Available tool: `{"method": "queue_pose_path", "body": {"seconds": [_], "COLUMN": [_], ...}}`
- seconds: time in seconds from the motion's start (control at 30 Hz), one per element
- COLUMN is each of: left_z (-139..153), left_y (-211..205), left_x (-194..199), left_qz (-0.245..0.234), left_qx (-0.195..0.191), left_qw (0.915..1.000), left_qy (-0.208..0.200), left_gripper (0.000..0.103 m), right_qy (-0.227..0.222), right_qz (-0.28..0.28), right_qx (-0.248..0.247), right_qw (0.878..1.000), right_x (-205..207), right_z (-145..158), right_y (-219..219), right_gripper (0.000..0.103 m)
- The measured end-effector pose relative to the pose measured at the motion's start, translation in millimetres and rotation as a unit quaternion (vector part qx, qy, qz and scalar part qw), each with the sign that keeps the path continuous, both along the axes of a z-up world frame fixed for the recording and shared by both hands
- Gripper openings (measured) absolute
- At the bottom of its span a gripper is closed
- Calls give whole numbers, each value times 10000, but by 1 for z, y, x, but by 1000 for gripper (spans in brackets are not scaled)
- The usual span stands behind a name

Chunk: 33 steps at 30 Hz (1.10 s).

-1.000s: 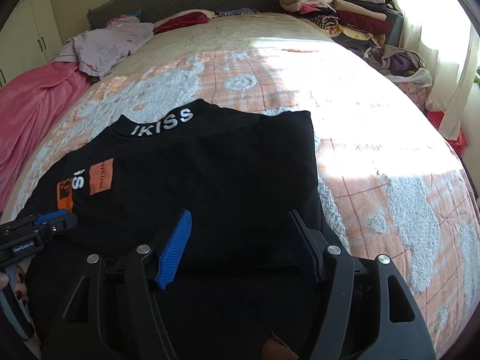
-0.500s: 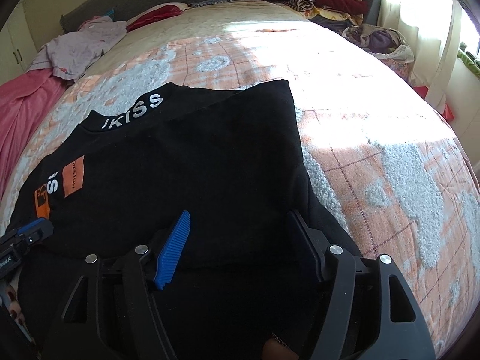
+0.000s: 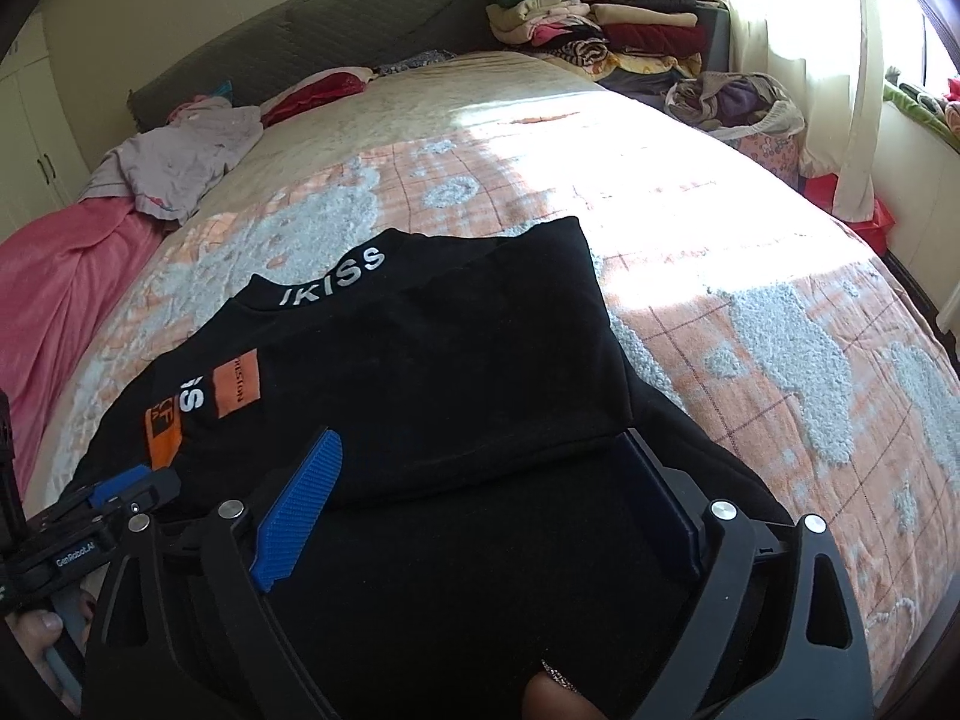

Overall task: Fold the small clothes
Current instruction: 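Open the left tool and withdraw it from the cuff, then move the left tool to the other sleeve's orange cuff and grasp it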

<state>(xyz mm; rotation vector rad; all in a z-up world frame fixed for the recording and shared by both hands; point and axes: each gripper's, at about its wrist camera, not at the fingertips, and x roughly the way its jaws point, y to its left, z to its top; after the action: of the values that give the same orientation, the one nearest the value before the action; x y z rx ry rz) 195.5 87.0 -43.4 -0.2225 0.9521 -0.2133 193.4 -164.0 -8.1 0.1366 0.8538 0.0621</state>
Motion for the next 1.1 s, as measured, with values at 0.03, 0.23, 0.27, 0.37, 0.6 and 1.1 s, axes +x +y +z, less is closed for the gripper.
{"method": "queue_pose_path", "body": {"seconds": [0.03,0.23,0.27,0.37,0.6,1.1], "left_z": [2,22,24,31,44,65], "left_y": [1,9,10,12,27,102], "left_x": [-2,-18,-21,-31,-59,-118], "left_qz": [29,243,287,358,584,1558], "left_qx": [15,-62,-89,-89,215,193], "left_qw": [10000,9987,9983,9979,9969,9863], "left_qy": [-15,-445,-506,-537,-478,-505], "left_gripper": [65,85,89,93,93,93], "right_qy": [-32,-136,-152,-261,-490,-782], "right_qz": [-6,-2,18,79,251,969], "right_qx": [-27,22,12,-13,111,163], "right_qw": [10000,9999,9999,9996,9984,9921], "right_x": [-2,-15,-18,-27,-43,-73], "right_z": [2,18,21,31,48,73], "right_y": [2,14,16,20,33,81], "right_gripper": [92,92,93,98,98,99]}}
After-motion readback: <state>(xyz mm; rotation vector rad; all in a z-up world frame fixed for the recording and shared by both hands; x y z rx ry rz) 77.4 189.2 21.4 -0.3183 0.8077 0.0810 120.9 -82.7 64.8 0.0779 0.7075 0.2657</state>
